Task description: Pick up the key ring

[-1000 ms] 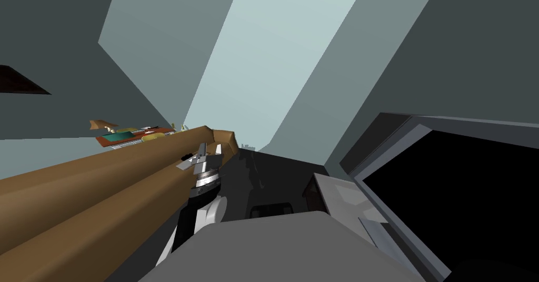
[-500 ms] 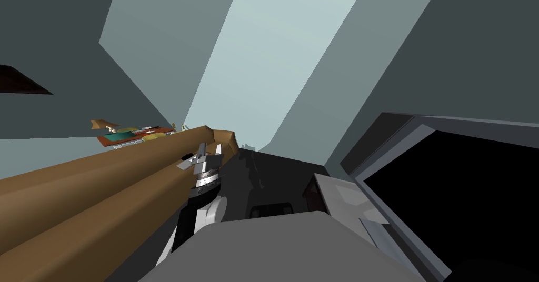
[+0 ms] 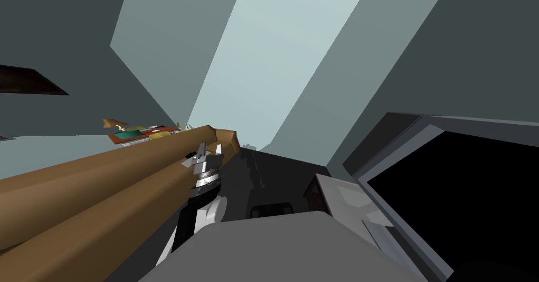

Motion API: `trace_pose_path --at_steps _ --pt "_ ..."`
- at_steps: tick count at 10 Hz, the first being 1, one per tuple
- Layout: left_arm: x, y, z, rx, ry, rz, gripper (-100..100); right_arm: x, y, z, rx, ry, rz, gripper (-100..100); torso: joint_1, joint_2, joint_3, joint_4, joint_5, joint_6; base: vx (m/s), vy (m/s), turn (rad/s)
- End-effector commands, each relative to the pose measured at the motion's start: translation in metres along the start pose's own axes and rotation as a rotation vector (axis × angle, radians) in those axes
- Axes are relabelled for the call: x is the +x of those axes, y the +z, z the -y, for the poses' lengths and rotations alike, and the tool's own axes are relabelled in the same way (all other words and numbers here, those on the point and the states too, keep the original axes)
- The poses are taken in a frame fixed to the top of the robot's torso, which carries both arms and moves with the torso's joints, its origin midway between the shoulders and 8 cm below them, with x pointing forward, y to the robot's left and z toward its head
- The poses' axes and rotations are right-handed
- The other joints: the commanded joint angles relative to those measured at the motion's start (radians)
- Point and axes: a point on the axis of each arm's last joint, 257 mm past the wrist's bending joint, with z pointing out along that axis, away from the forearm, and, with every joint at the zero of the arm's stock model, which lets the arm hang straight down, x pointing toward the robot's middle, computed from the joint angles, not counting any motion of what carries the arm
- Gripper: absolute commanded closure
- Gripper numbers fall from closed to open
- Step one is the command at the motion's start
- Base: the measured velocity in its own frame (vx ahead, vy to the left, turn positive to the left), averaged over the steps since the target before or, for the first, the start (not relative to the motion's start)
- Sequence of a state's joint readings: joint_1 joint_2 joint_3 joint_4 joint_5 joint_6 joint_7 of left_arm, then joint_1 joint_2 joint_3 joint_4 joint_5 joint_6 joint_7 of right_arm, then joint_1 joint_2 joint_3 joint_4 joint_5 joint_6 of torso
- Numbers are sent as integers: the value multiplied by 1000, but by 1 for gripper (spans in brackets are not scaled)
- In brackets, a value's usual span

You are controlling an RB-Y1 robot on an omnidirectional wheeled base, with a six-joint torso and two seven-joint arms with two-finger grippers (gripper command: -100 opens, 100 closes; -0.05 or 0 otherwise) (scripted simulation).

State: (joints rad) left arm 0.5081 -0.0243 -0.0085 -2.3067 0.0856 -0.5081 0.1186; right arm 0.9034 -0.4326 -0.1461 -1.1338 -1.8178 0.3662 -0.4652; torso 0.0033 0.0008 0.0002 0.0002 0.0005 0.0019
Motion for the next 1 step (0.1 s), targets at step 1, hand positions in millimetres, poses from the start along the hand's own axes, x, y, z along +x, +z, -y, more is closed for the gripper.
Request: trace_pose_path --at_steps 1 --pt "0 0 0 0 0 0 0 0 0 0 0 0 0 0 0 0 0 0 0 0 0 0 0"
